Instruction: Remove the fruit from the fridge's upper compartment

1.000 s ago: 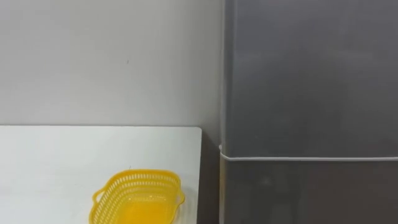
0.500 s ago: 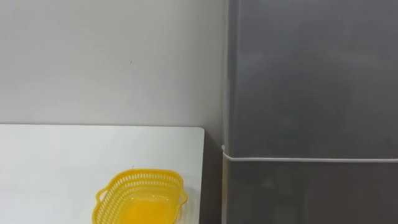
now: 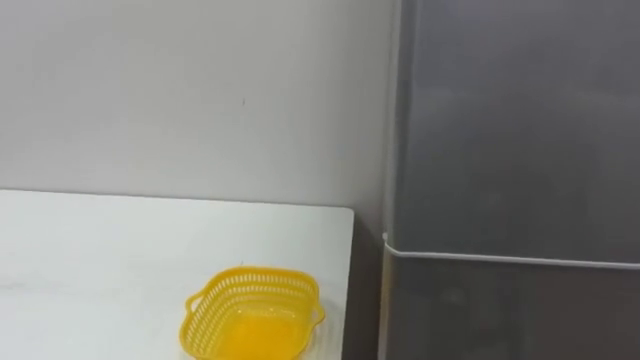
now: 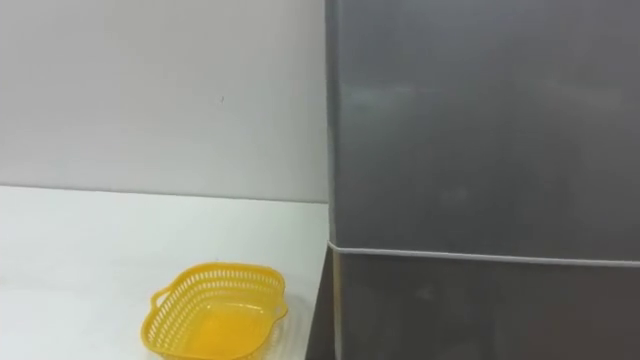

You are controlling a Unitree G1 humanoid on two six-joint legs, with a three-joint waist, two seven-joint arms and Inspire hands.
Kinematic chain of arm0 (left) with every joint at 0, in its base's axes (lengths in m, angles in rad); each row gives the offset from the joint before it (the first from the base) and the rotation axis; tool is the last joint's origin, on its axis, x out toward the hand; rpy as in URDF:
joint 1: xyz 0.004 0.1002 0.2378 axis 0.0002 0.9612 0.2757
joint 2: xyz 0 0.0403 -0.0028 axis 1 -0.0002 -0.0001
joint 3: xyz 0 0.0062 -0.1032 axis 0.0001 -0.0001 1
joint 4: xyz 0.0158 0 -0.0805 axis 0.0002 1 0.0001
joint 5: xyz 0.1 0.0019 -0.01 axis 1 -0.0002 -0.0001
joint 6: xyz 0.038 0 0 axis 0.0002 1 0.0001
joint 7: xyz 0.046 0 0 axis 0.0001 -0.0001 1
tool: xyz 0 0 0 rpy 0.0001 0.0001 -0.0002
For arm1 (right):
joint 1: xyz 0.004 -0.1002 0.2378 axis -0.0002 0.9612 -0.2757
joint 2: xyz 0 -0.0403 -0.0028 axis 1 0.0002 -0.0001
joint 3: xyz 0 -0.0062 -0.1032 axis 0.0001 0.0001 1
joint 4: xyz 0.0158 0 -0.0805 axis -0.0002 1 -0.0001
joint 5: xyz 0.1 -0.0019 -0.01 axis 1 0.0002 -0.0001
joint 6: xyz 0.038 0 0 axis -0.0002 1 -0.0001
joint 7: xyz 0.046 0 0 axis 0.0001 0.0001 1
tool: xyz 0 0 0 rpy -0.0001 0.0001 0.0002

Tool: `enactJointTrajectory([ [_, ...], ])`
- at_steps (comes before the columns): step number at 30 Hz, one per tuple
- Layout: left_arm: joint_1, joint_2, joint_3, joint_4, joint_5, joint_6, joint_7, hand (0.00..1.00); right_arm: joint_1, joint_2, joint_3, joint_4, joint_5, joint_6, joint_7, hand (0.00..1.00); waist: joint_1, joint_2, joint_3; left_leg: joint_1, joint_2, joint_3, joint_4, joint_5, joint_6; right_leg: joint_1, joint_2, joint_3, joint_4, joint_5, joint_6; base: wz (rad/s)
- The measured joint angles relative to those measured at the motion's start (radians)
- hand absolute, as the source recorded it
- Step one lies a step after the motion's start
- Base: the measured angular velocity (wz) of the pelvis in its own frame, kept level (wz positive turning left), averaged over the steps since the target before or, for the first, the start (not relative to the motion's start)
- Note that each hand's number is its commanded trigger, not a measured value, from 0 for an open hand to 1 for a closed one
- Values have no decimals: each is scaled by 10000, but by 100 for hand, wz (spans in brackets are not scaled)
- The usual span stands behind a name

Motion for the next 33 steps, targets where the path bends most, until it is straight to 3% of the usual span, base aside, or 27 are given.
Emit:
enactJointTrajectory([
  [5, 9, 1, -18, -2546, 113, -612, 1513, 0, 71, -2, 23, -275, 6, -128, -35, 0, 5, 9, -7, 54, 7, -23, -42, 0, 0, 30, 6, 3, 2, 8, 6, -2],
  [9, -38, 2, -80, -3618, 564, -881, 2107, 0, 117, 6, 35, -285, -9, -193, -35, 0, -4, 26, 2, 81, 6, -44, -43, 0, 0, 23, 0, 11, 44, 8, 6, -2],
  [13, -39, 20, -83, -4937, 2242, -1128, 2477, 0, 293, 5, 54, -297, -106, -354, -51, 0, -14, 4, 19, 54, -11, -87, -33, 0, 0, 18, -13, -10, 28, 8, 7, 2],
  [16, -45, 243, -82, -6027, 2915, -1361, 2455, 0, 325, 6, 85, -255, -175, -373, 44, 0, 26, 22, 46, 15, -8, -110, -8, 0, 0, -10, -5, 15, -25, 8, 7, 2],
  [20, -150, 776, -57, -7722, 3526, -1589, 1862, 0, 396, 17, 142, 20, 5, -449, 269, 0, -26, 48, 72, -37, -15, -133, 39, 0, 0, -9, -13, -9, -56, 3, 7, 4],
  [25, -147, 821, -207, -9152, 3521, -1671, 470, 0, 336, 17, 144, 149, -91, -449, 706, 0, -237, 60, 129, -85, -21, -191, 47, 0, 0, -34, -18, -51, -61, 3, 8, 2],
  [27, -201, 821, -449, -9288, 3515, -1666, -61, 0, 276, -1, 146, 141, -88, -439, 866, 0, -290, 107, 105, -175, -16, -192, 56, 1, 0, -127, -14, -60, -48, 4, 8, 2],
  [30, -378, 820, -1090, -9485, 3485, -1574, -861, 0, 152, -4, 148, 143, -94, -402, 1066, 0, -527, 137, 115, -241, -18, -207, 49, 12, 20, -168, -12, -110, -42, 9, 5, 6],
  [33, -870, 821, -1662, -9605, 3231, -1369, -1868, 0, 58, -3, 189, 166, -315, -363, 1212, 0, -656, 37, 142, -224, -10, -232, 34, 13, 19, -159, -3, -75, -12, 13, -3, -6],
])
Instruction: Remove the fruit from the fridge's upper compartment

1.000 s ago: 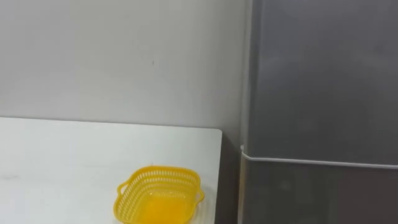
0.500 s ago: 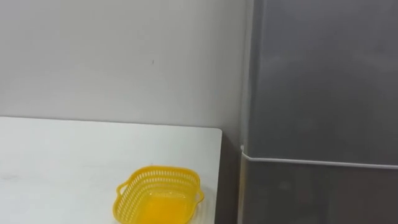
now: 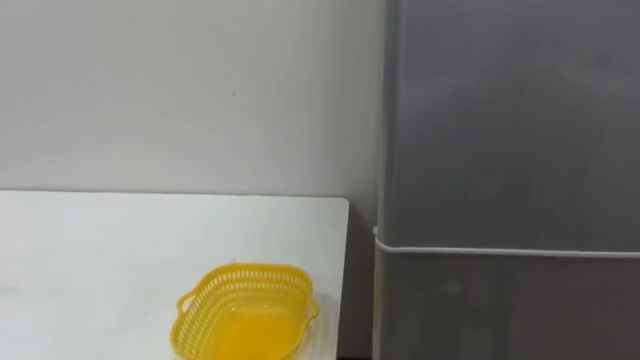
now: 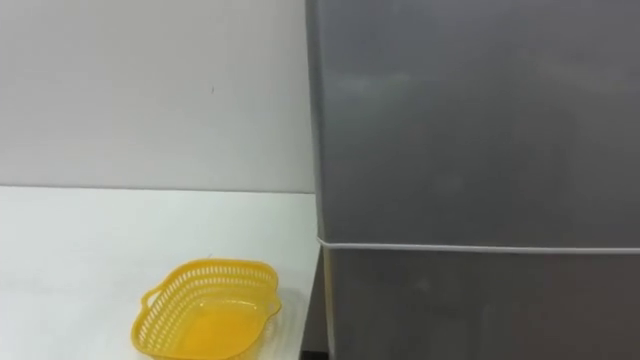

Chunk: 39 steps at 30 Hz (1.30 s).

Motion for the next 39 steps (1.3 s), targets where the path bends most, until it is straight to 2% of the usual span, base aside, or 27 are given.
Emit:
enactJointTrajectory([
  [2, -242, 1, -509, -42, -593, 99, -915, 0, -134, -40, 227, 8, -14, 39, 48, 0, -66, -22, -17, 27, -7, -18, -14, 0, 0, 1, -4, 37, 5, 1, 2, -9],
  [3, -272, 0, -620, -53, -712, 155, -1154, 0, -137, -51, 327, 2, -14, 39, 58, 0, -83, -72, 12, 27, -6, -16, -22, 0, 0, -8, -2, 55, 4, 1, 2, -7],
  [5, -428, 0, -1011, -57, -1310, 467, -2052, 0, -139, -31, 444, 9, -163, 46, 94, 0, -155, -69, 45, 13, 2, -3, -30, 0, 0, -28, 10, 96, -9, 3, 2, 0],
  [8, -446, -10, -1355, -55, -1696, 842, -3057, 0, -130, -36, 450, 1, -427, 49, 74, 0, -230, -82, 44, 22, 18, 82, -31, 0, 0, -18, 10, 103, -7, 6, 0, -1],
  [12, -447, -12, -1452, -53, -1767, 1140, -3981, 0, -148, -35, 445, -33, -482, 62, 68, 0, -426, -75, 36, 20, 21, 61, -34, -1, 0, -9, 10, 96, -8, 8, 1, 0],
  [18, -649, -11, -1778, -47, -1648, 1835, -5111, 0, -418, -34, 366, 24, -488, 352, 31, 0, -691, 2, 31, 17, 18, 83, -43, -1, 0, -4, 9, 102, -16, 14, 4, 0],
  [21, -853, -15, -2024, -46, -1652, 2034, -5744, 0, -558, -50, 351, 71, -521, 465, 44, 0, -781, 142, 19, 23, 20, 196, -49, 0, 0, -27, 13, 169, -12, 25, 3, -7],
  [23, -911, -15, -2190, -47, -1650, 2241, -6228, 0, -567, -89, 351, 72, -520, 476, 74, 0, -831, 253, -30, 17, 31, 309, -56, 0, 0, -105, 25, 263, 5, 33, 1, -11],
  [25, -924, -15, -2221, -46, -1646, 2366, -6538, 0, -572, -127, 355, 139, -524, 479, 96, 0, -919, 294, -44, 8, 52, 383, -55, 0, 0, -150, 40, 283, 15, 51, -14, -13],
  [31, -931, -12, -2627, -38, -1673, 2442, -7442, 0, -489, -157, 403, 314, -407, 522, 492, 0, -1064, 347, -27, 25, 97, 513, -55, 1, -1, -214, 50, 362, 158, 57, -24, -5],
  [35, -930, 49, -2975, -9, -1671, 2635, -7995, 0, -557, -160, 433, 414, -413, 585, 628, 0, -1164, 280, 15, 16, 120, 720, -61, 1, -1, -209, 43, 402, 194, 58, -26, -1],
  [39, -968, 155, -2985, 2, -1669, 2752, -8429, 0, -657, -211, 441, 460, -470, 608, 781, 0, -1238, 202, 26, 27, 120, 793, -53, 2, 2, -214, 48, 472, 170, 59, -26, -3],
])
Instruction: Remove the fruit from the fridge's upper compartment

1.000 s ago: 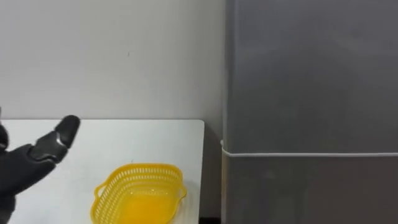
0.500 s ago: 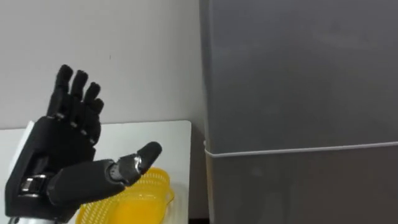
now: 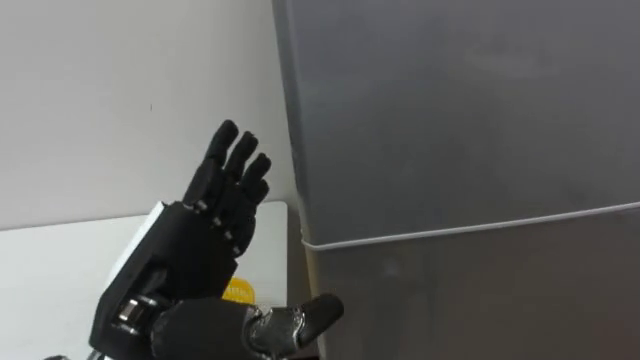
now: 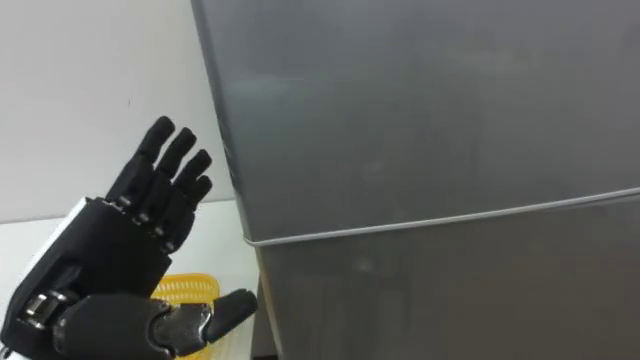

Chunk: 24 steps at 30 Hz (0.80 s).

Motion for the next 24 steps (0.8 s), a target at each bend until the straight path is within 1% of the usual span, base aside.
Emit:
enactJointTrajectory([
  [2, -24, 111, -29, -1, -5, 6, -290, 0, -64, -49, 12, 44, 4, 11, 61, 0, 2, -29, 3, 11, -2, 5, 1, 1, 2, -4, 12, 80, -1, 7, 5, -5],
  [4, -39, 160, -114, -2, -5, 8, -420, 0, -83, -76, 17, 43, 6, 9, 58, 0, 2, -36, 4, -2, -4, 5, 0, 1, 2, -24, 12, 90, -1, 11, 9, 0],
  [5, -44, 177, -222, -2, -4, 11, -485, 0, -109, -86, 17, 48, 10, 9, 55, 0, 4, -32, 1, -10, -6, 4, 0, 1, 2, -55, 11, 90, -1, 12, 10, 0],
  [10, -46, 180, -276, -2, -4, 23, -762, 0, -219, -93, 117, 74, 6, 6, 57, 0, 4, -23, 0, -27, 13, 2, -12, 1, 2, -119, 36, 168, 4, 17, 2, -4],
  [12, -46, 180, -274, -2, -5, 23, -794, 0, -240, -94, 165, 74, 7, 8, 58, 0, 1, -22, 0, -28, 28, 1, -23, 1, 2, -126, 50, 172, 5, 20, -2, 0],
  [14, -46, 180, -274, -2, -5, 23, -831, 0, -269, -104, 305, 73, 5, 11, 59, 0, 3, -21, -1, -28, 93, 2, -40, 1, 1, -131, 64, 174, 2, 25, -9, 0],
  [20, -45, 181, -294, -1, -5, 23, -859, 0, -297, -104, 312, 102, 60, 38, 21, 0, -2, 39, -23, -28, 90, -2, -108, 1, 1, -91, 96, 164, -21, 36, -24, 0],
  [24, -45, 182, -350, 3, -5, 24, -788, 0, -293, -103, 316, 103, 60, 76, -58, 0, 0, 70, -10, -27, 90, -2, -108, 1, 1, -89, 95, 162, -19, 36, -25, 0],
])
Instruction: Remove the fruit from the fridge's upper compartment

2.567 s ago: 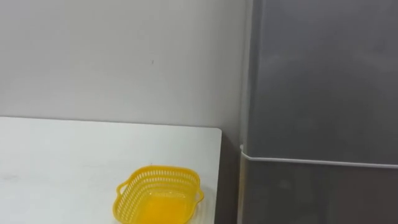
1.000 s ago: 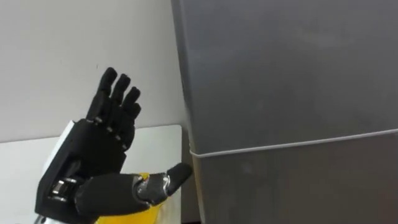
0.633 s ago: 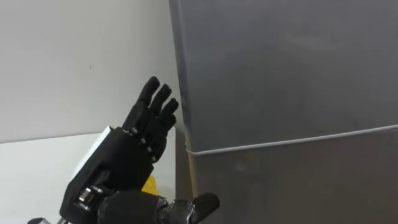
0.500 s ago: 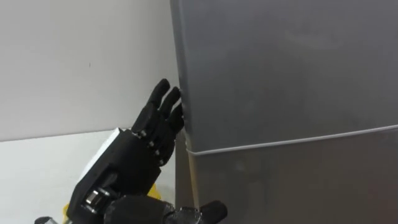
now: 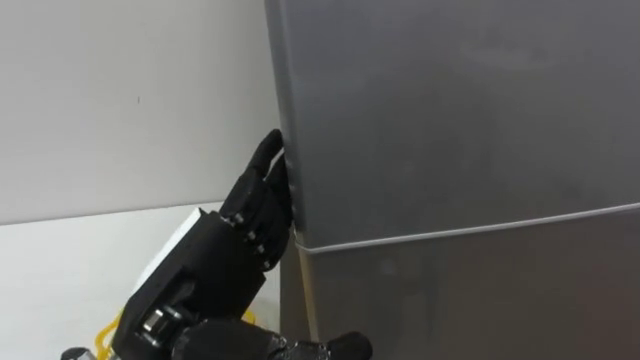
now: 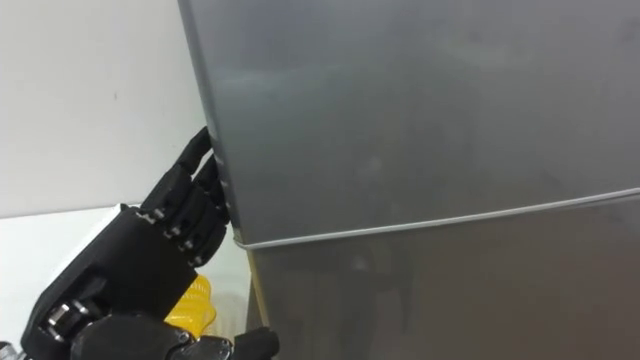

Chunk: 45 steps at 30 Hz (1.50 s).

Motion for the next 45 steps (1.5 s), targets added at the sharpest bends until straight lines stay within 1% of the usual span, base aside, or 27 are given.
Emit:
enactJointTrajectory([
  [2, 0, 0, -3, 25, 0, 1, 10, 0, 10, 0, 1, 17, 0, 17, -31, 0, -3, 8, 2, -1, -4, 1, 0, 0, 0, -2, 0, 1, 4, 1, -2, 0],
  [3, 0, 0, -3, 33, 0, 3, 11, 11, 10, 0, 1, 18, 0, 17, -33, 0, -4, 8, 2, -2, -5, 1, 0, 0, 0, -2, 0, 1, 4, 1, -2, 0],
  [4, 0, 0, -7, 44, 0, 10, 12, 69, 10, 0, 1, 17, 0, 18, -40, 0, -4, 7, 3, -2, -8, 2, 0, 0, 0, -3, 1, 2, 5, 4, -6, 0],
  [5, 0, 0, -12, 57, 0, 15, 12, 90, 9, -1, 1, 18, 0, 17, -46, 0, -4, 7, 2, -2, -11, 2, 1, 0, 0, -5, 2, 1, 7, 5, -8, 0],
  [6, 0, 0, -15, 61, 0, 18, 12, 98, 8, 0, 2, 17, 1, 17, -49, 0, -5, 7, 2, -2, -12, 2, 1, 0, 0, -5, 2, 1, 8, 5, -9, 0],
  [7, 0, 0, -16, 70, 1, 20, 23, 100, 6, 0, 8, 19, -1, 15, -52, 0, -4, 8, 2, 0, -17, 2, 1, 0, 0, -4, 3, 0, 12, 7, -12, 0],
  [10, 1, 0, 4, 115, 3, 20, 246, 100, 6, 0, 8, 66, -3, 13, -69, 0, 12, 4, 3, 6, -18, -2, 3, 0, 0, -8, 5, -7, 14, 8, -15, 0],
  [12, 1, 4, 153, 180, 12, 18, 332, 100, 3, 1, 14, 64, -24, 13, -99, 0, 21, 3, 3, 5, -23, -2, 4, 0, 0, -28, 2, -17, 9, 8, -14, 0],
  [13, 1, 4, 253, 195, 12, 18, 480, 1, 2, -1, 15, 66, -27, 12, -106, 0, 24, -4, 4, 2, -26, -5, 4, 0, 0, -34, 1, -17, 5, 8, -14, 0],
  [22, -5, 24, 182, 178, -81, -9, 475, 0, -63, -17, 15, 33, -20, -51, -96, 0, 24, -23, 7, -23, -33, -8, 1, 0, 0, -68, -7, -12, -8, 7, -13, 0],
  [26, -35, 0, -109, 167, -98, -8, 131, 0, -67, -18, 16, -5, -83, -99, -95, 0, -25, -15, 0, -44, -28, 6, 0, 1, 0, -76, -4, 15, -18, 8, -14, -1],
  [30, -36, 25, -92, 160, -110, -10, 37, 0, -38, -31, 16, -2, -83, -125, -95, 0, -14, -16, -6, -44, -13, 6, -6, 1, -1, -86, -4, 12, -16, 8, -14, 0],
  [34, -36, 25, -94, 159, -109, -11, -25, 0, -40, -45, 9, 5, -91, -230, -93, 0, -14, -33, -25, -36, 0, 4, -10, 1, -1, -64, -9, 11, -16, 8, -13, 0],
  [38, -36, 25, -100, 160, -112, -11, -91, 0, -40, -80, 12, 12, -106, -228, -94, 0, -18, -53, -27, -24, 14, -14, -12, 1, -1, -22, -8, 4, -1, 12, -13, 0],
  [40, -36, 26, -106, 160, -117, -9, -190, 0, -6, -93, 15, 3, -105, -225, -102, 0, -18, -33, -44, -30, 23, -8, -11, 1, -1, -21, -11, -7, 2, 13, -13, 0],
  [42, -36, 53, -108, 162, -263, 1, -245, 0, 12, -112, 16, 1, -104, -210, -106, 0, -18, -46, -36, -37, 23, -8, -10, 1, -1, -24, -17, -14, 2, 14, -10, 0],
  [45, -36, 182, -106, 161, -503, 5, -331, 0, 32, -114, 18, 0, -106, -207, -118, 0, -17, -34, -43, -43, 22, -9, -8, 1, -1, -30, -21, -17, 2, 16, -8, 0],
])
